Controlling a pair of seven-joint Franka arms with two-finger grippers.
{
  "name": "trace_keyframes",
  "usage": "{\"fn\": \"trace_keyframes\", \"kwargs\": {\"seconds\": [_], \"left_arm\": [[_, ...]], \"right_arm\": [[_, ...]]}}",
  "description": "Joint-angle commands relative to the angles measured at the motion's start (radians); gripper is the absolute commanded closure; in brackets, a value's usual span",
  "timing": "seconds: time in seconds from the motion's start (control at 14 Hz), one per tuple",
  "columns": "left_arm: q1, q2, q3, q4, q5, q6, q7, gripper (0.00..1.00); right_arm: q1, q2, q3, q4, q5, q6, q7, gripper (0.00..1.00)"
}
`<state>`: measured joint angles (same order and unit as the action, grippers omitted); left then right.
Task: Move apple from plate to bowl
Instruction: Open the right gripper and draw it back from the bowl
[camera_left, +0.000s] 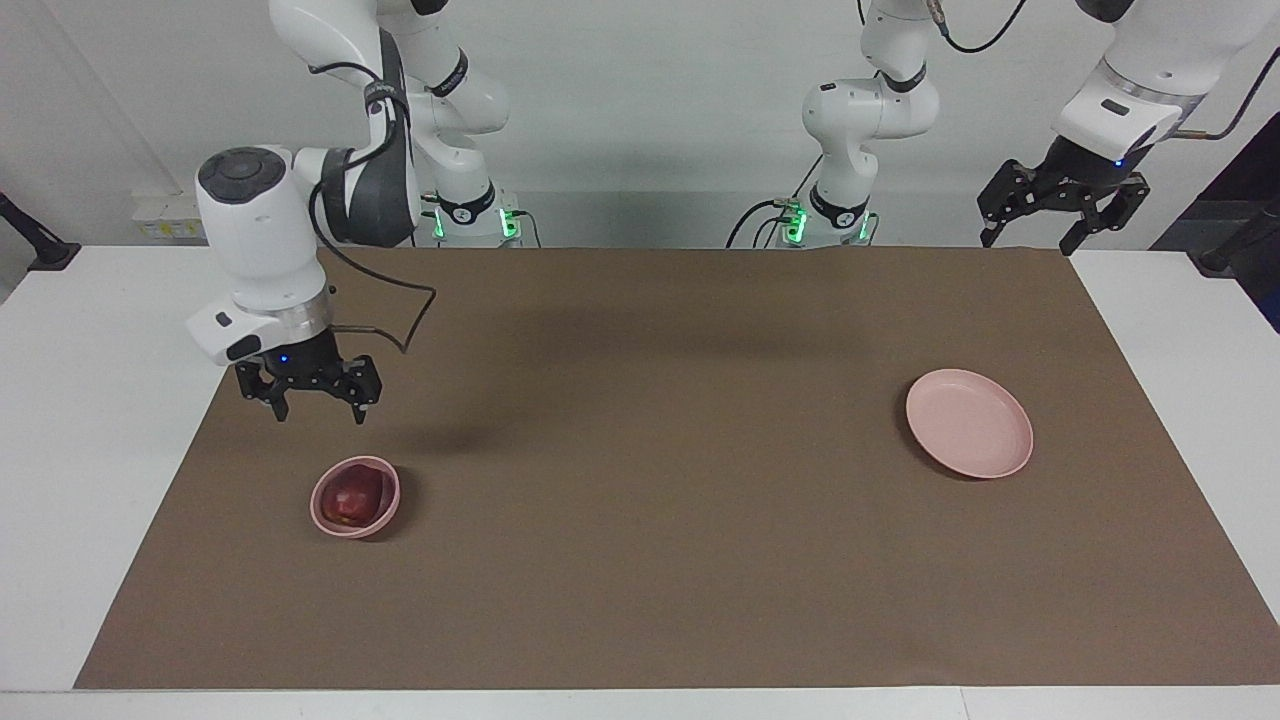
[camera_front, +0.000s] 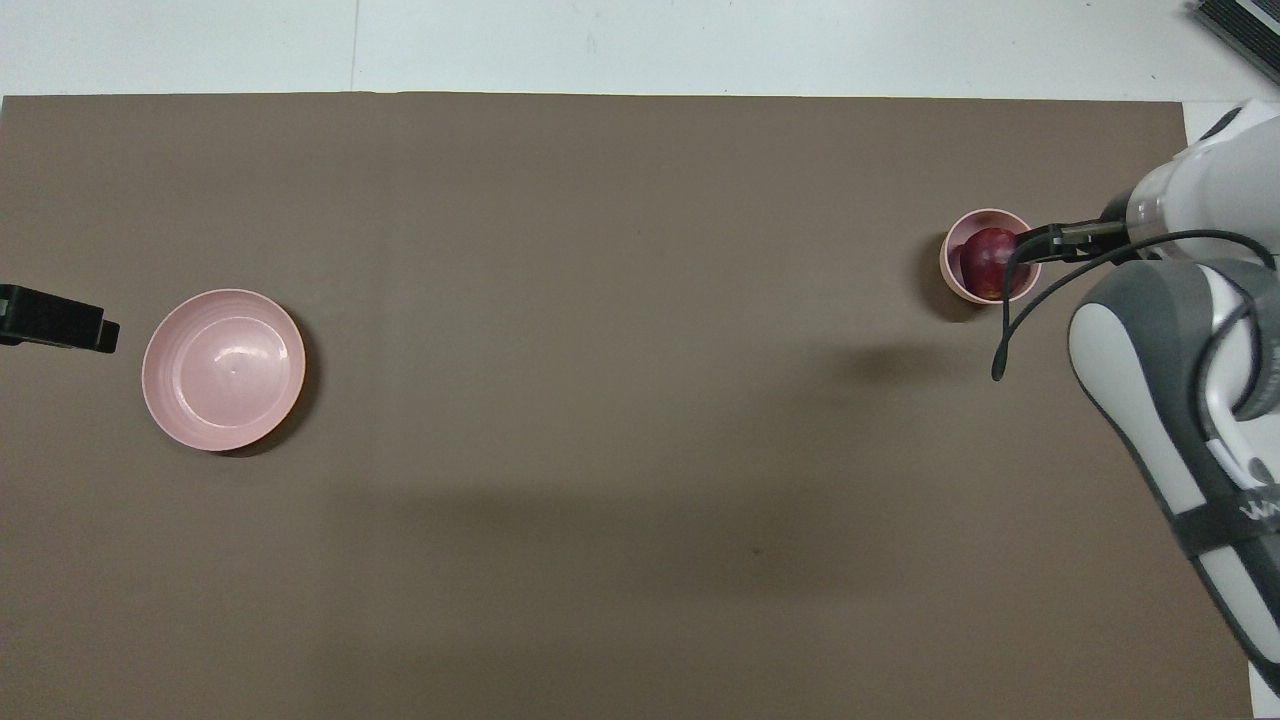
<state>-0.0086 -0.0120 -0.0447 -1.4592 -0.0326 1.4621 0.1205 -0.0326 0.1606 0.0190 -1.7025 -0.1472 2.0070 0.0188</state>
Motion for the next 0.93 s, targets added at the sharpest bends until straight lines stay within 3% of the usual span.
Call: {"fn": "trace_keyframes", "kwargs": {"seconds": [0.0, 0.43, 0.86], "left_arm": [[0.006, -0.01, -0.006, -0.013, 0.017, 0.02, 0.008, 0.0], [0.004, -0.01, -0.006, -0.013, 0.019, 0.006, 0.014, 0.0], [0.006, -0.01, -0.006, -0.013, 0.02, 0.011, 0.071, 0.0]], "right_arm": [[-0.007, -0.065, 0.01, 0.015, 0.05, -0.124, 0.018, 0.0], [-0.007, -0.199, 0.01, 0.032, 0.089, -0.361, 0.033, 0.0], [-0.006, -0.204, 0.01, 0.125, 0.107, -0.5, -0.014, 0.0]]}}
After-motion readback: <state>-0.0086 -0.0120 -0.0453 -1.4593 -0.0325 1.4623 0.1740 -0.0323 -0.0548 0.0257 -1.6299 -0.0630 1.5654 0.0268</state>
